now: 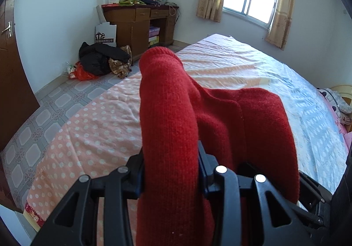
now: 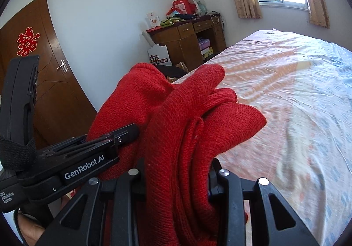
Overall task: Fold small clothes
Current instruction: 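Grasp the sweater bundle with both grippers and lift it off the bed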
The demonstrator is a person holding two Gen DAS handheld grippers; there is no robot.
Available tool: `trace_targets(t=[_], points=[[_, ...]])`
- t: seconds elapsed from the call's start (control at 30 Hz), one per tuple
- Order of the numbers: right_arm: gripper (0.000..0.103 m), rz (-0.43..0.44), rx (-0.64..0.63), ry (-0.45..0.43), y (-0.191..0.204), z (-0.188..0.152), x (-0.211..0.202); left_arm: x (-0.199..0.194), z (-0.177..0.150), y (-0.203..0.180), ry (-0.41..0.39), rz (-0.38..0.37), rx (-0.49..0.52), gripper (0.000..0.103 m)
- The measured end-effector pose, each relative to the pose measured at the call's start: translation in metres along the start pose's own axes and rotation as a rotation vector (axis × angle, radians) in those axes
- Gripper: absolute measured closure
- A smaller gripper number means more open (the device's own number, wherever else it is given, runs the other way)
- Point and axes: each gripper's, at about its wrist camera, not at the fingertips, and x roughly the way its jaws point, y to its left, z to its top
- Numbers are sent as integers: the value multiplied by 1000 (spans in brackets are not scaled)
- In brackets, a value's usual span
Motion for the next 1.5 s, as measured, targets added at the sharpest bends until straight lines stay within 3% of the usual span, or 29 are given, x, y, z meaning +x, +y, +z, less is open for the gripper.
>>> trace_targets(t=[0.8,1.13,1.23,1.4,1.5], points=[[69,-58,56,20,-29,10,64,55,22,7,16,67,22,64],[67,-110,38,61,-47,6,99,84,17,20,86,70,-12,61],[65,-73,93,65,-61,5,105,90,16,23,101,70,-26,52],[62,13,215,91,-85,3,109,102,14,48,141,47,-152,15],[55,16,224,98,-86,2,106,99,16,59,168,-28,-181,15]])
